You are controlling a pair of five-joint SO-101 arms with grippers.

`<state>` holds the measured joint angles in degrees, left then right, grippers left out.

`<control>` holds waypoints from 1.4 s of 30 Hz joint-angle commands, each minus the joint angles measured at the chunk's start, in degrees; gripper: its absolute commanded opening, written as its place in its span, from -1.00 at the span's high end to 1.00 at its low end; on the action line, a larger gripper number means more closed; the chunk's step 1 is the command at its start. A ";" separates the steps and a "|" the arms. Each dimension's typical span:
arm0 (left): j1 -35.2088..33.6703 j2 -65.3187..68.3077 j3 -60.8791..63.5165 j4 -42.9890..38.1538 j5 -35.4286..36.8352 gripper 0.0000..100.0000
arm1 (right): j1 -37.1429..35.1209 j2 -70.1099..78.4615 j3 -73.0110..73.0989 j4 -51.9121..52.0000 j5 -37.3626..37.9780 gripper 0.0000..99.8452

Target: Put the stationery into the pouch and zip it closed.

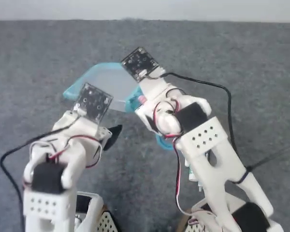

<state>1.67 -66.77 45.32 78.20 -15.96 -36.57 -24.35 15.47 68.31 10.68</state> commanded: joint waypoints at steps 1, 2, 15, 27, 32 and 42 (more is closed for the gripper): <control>0.62 0.44 -0.40 -2.81 3.25 0.43 | -3.47 -4.00 -1.49 0.66 -0.35 0.99; 0.62 1.14 -0.40 -3.43 3.69 0.42 | -4.26 -4.09 -2.02 1.89 -0.35 0.99; -3.87 6.68 3.82 -12.04 4.66 0.41 | -5.05 -5.67 -5.10 5.58 -0.88 0.99; -3.60 3.25 2.86 -10.02 5.19 0.41 | -5.14 -7.25 -5.01 6.55 -0.97 0.99; 1.67 -1.67 1.10 -4.13 5.71 0.41 | -5.05 -5.32 -5.10 5.32 -1.85 0.99; 2.02 1.41 4.79 -10.11 5.71 0.41 | -5.32 -5.23 -8.62 8.84 -2.20 0.99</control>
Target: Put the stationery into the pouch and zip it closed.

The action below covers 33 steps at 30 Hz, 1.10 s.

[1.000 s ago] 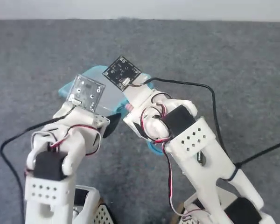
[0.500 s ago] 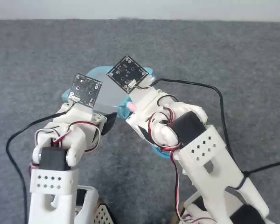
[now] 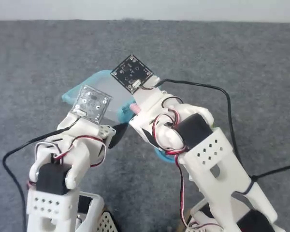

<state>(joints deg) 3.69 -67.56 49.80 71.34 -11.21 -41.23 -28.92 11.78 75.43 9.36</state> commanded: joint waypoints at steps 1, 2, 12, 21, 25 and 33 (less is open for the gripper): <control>-0.88 2.99 0.40 -4.13 0.97 0.41 | -0.66 -0.66 -5.54 2.33 -0.88 0.99; -1.76 3.60 0.40 -4.92 0.88 0.41 | -0.66 -0.75 -5.89 2.77 -0.88 0.99; -7.38 8.26 0.40 -9.58 0.62 0.42 | -0.66 -0.66 -5.98 3.91 -0.70 0.99; -7.38 5.80 -0.04 -8.44 0.97 0.42 | -0.66 -0.22 -0.26 0.92 -0.44 0.99; -7.03 4.22 -0.04 -6.59 0.97 0.41 | -0.66 -0.13 -0.18 0.75 -0.44 0.99; -2.81 -3.69 -0.13 -1.41 0.53 0.41 | -1.19 -0.04 0.00 0.75 -0.53 0.99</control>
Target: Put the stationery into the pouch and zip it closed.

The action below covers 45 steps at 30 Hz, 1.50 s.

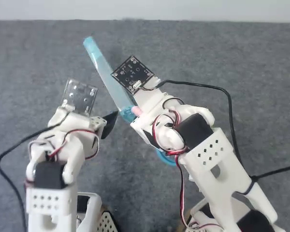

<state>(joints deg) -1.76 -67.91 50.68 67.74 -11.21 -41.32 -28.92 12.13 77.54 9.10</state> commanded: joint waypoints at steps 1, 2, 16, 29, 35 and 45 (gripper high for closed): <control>4.13 -4.13 -1.01 3.16 0.09 0.41 | -1.36 -0.04 -0.35 -1.10 -0.26 0.99; 5.19 -4.57 -1.01 3.60 -0.26 0.41 | -1.54 -0.04 -0.35 -0.92 -0.44 0.99; 1.58 10.29 -0.75 -8.35 -0.70 0.41 | -3.03 -0.66 -0.35 2.07 -0.09 0.99; -4.22 13.27 -3.47 -14.42 -0.18 0.41 | -3.03 -0.40 4.92 2.51 4.40 0.99; -4.13 13.27 -3.65 -14.15 1.67 0.41 | -2.95 -0.22 6.15 2.33 5.27 0.99; -7.38 13.36 -3.82 -16.88 8.18 0.41 | -2.77 -0.57 7.38 2.77 5.54 0.99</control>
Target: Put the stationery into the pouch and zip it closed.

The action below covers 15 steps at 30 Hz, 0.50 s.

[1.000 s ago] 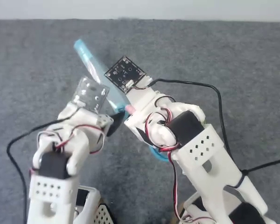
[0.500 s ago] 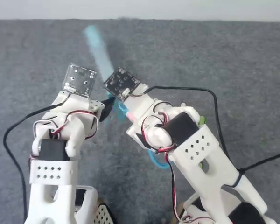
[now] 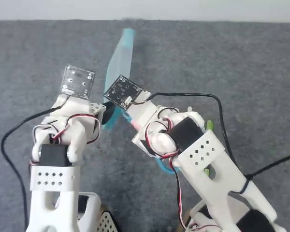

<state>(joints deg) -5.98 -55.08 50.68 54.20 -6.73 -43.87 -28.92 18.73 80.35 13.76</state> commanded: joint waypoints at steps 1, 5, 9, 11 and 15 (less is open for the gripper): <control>-4.40 0.53 -3.74 -4.22 4.48 0.41 | -0.22 -0.66 1.67 -0.22 0.97 0.99; -8.44 0.53 -3.74 -5.71 7.91 0.41 | -0.22 -0.66 3.96 -0.40 2.46 0.99; -11.16 0.53 -3.74 -6.15 10.90 0.41 | -0.13 -0.66 6.07 -0.40 2.73 0.99; -12.92 0.53 -3.74 -6.15 11.96 0.41 | 0.40 -0.75 7.38 -0.40 2.73 0.99; -15.38 0.53 -3.56 -6.15 12.22 0.41 | 6.29 -0.75 9.32 -1.80 2.90 0.99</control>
<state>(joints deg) -19.52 -54.99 50.59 49.89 4.26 -41.67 -29.10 27.60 79.82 15.69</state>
